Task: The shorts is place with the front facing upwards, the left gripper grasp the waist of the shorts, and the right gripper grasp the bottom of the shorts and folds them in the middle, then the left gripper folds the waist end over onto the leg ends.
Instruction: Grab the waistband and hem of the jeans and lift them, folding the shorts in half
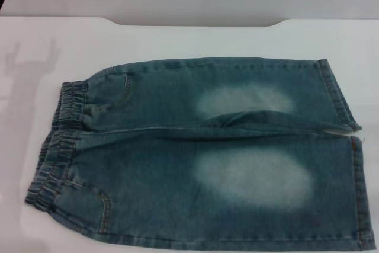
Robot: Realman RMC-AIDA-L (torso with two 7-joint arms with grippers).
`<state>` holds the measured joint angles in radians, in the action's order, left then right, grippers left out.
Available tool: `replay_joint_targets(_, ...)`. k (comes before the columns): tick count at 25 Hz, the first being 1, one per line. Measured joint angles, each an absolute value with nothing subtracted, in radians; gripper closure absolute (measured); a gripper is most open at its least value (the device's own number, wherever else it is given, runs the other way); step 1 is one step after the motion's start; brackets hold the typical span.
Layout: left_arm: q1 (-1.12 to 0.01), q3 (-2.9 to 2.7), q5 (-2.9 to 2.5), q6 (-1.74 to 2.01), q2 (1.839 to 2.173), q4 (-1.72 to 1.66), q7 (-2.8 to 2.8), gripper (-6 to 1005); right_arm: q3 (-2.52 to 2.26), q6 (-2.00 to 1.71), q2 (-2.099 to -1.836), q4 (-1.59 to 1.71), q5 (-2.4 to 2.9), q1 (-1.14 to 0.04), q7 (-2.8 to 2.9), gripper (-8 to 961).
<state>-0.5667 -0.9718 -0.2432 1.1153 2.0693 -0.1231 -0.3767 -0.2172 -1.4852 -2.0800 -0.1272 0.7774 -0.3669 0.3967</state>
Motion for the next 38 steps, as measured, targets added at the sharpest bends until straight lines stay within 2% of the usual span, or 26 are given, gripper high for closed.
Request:
replay_joint_targets(14,-0.629,-0.967,-0.241,1.06,2.068,-0.13,-0.27,153,-0.21,-1.411,-2.075,-0.079,0.771,-0.408,0.424,466)
replay_joint_targets(27,-0.594,-0.998,-0.249,1.139,2.065,-0.149,-0.442,161,-0.221,-1.388,-2.074,-0.035,0.775,-0.435,0.452,465)
replay_joint_targets(31,-0.543,-1.128,-0.262,1.105,2.049,-0.273,-0.638,164,-0.221,-1.393,-2.075,-0.036,0.778,-0.424,0.513,465)
replay_joint_targets(35,-0.507,-1.237,-0.361,1.047,2.011,-0.417,-0.855,166,-0.222,-1.396,-2.074,-0.035,0.817,-0.416,0.584,466)
replay_joint_targets(36,-0.507,-1.237,-0.361,1.047,2.011,-0.417,-0.855,167,-0.222,-1.396,-2.074,-0.034,0.831,-0.415,0.593,466)
replay_joint_targets(37,-0.507,-1.255,-0.512,1.041,1.976,-0.495,-1.014,168,-0.222,-1.396,-2.074,-0.034,0.846,-0.414,0.601,466)
replay_joint_targets(38,-0.508,-1.258,-0.57,1.041,1.963,-0.522,-1.069,168,-0.222,-1.396,-2.074,-0.034,0.858,-0.414,0.607,466)
